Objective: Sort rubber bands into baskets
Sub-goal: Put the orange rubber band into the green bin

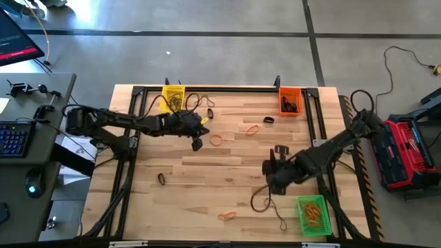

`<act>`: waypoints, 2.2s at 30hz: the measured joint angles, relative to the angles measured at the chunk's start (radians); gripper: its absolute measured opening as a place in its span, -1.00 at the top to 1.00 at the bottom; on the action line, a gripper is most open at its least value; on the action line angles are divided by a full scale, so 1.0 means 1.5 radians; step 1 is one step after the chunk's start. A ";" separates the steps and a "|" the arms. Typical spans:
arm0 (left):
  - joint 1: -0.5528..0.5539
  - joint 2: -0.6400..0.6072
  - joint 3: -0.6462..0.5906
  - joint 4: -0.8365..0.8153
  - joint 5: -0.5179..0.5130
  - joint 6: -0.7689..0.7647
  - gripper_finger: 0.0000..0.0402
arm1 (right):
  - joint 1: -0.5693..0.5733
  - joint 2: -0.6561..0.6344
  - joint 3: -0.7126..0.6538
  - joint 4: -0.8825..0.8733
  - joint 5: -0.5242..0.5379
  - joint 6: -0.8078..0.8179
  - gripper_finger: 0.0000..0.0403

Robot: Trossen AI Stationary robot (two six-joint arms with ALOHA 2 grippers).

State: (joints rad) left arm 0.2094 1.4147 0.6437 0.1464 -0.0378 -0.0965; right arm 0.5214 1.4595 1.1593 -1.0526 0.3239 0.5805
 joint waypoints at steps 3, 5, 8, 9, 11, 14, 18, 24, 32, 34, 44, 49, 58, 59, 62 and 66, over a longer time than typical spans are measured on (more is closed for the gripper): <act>-0.010 0.013 0.000 0.006 0.003 0.040 0.90 | -0.036 -0.028 -0.077 0.109 0.006 -0.042 1.00; -0.020 0.026 0.000 0.001 0.005 0.055 0.84 | -0.058 -0.038 -0.119 0.178 0.006 -0.065 1.00; -0.038 0.052 0.000 0.006 0.005 0.070 0.73 | -0.081 -0.041 -0.165 0.264 0.004 -0.096 1.00; -0.045 0.062 0.000 0.005 0.005 0.076 0.69 | -0.087 -0.041 -0.177 0.286 0.000 -0.105 1.00; -0.060 0.083 0.000 0.007 0.005 0.092 0.62 | -0.094 -0.041 -0.193 0.326 -0.002 -0.120 1.00; -0.075 0.113 0.000 0.020 0.005 0.107 0.52 | -0.096 -0.041 -0.206 0.368 -0.003 -0.139 1.00; -0.078 0.153 0.000 0.062 0.002 0.098 0.44 | -0.096 -0.041 -0.207 0.399 0.002 -0.150 1.00; -0.057 0.204 0.014 0.093 -0.018 0.123 0.43 | -0.096 -0.041 -0.207 0.410 0.008 -0.162 1.00; -0.056 0.247 0.066 0.047 -0.017 0.195 0.43 | -0.096 -0.040 -0.207 0.417 0.010 -0.162 1.00; -0.056 0.260 0.075 0.038 -0.017 0.201 0.43 | -0.096 -0.040 -0.207 0.421 0.010 -0.164 1.00; -0.056 0.271 0.087 0.035 -0.014 0.200 0.58 | -0.096 -0.040 -0.207 0.445 0.014 -0.164 1.00; -0.056 0.266 0.086 0.032 0.012 0.191 0.95 | -0.096 -0.040 -0.207 0.454 0.017 -0.165 1.00; -0.072 0.260 0.085 0.035 0.054 0.092 0.99 | -0.093 0.005 -0.207 0.531 0.083 -0.205 0.78; -0.073 0.259 0.085 0.044 0.073 0.076 0.99 | -0.093 0.015 -0.207 0.546 0.088 -0.216 0.73; -0.079 0.251 0.085 0.061 0.131 0.027 1.00 | -0.093 0.044 -0.207 0.591 0.099 -0.253 0.56; -0.094 0.237 0.085 0.089 0.164 -0.019 1.00 | -0.093 0.080 -0.207 0.639 0.135 -0.307 0.41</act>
State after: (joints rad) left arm 0.0677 1.7700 0.7715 0.2798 0.2084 -0.1245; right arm 0.3820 1.5797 0.8486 -0.0936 0.5259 0.1202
